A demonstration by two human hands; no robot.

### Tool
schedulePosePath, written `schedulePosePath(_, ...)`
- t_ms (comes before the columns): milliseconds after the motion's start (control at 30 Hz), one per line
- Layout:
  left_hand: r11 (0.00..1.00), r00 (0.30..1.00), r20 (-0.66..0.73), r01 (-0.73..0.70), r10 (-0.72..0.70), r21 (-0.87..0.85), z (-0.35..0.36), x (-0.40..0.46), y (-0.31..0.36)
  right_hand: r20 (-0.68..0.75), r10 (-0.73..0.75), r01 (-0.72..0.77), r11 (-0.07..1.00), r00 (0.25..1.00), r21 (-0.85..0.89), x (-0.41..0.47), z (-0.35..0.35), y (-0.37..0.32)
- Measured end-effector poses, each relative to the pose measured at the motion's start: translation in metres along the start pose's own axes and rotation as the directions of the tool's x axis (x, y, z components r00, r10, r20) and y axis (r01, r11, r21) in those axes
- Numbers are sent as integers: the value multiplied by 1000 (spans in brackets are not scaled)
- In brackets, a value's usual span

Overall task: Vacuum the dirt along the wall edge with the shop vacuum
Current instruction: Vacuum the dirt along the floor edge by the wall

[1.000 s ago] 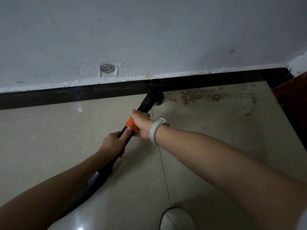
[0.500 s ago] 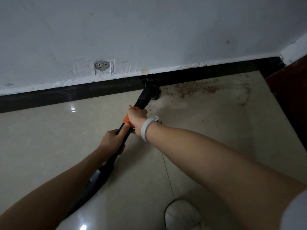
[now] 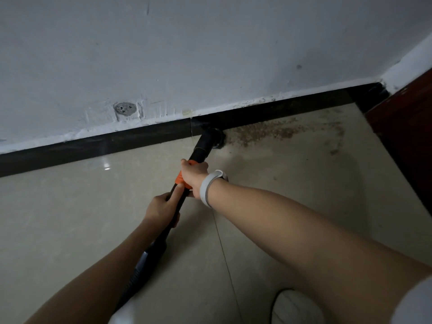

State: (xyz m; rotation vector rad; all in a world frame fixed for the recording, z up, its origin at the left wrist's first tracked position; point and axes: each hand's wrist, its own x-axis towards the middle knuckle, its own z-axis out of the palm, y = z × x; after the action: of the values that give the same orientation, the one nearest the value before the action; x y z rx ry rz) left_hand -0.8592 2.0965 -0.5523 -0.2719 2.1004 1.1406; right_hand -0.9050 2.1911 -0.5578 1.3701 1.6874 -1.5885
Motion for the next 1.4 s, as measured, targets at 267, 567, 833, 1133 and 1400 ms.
schedulePosePath(267,998,998,-60,16,-19,-56,43,-16,11,51,-53,57,996,997,-72,10,-36,9)
schedulePosePath(567,999,997,-80,-16,13,-37,76,-9,27,60,-71,76,994,996,-81,24,-77,6)
schedulePosePath(833,998,993,-109,-55,54,-12,101,-9,38,89,-61,65,997,994,-43,34,-104,8)
schedulePosePath(1133,997,992,-98,-78,76,-17,127,-6,50,101,-56,60,997,993,-41,43,-137,7)
schedulePosePath(1400,996,995,-64,-81,80,-22,145,-3,62,103,-37,38,999,994,-6,45,-163,3)
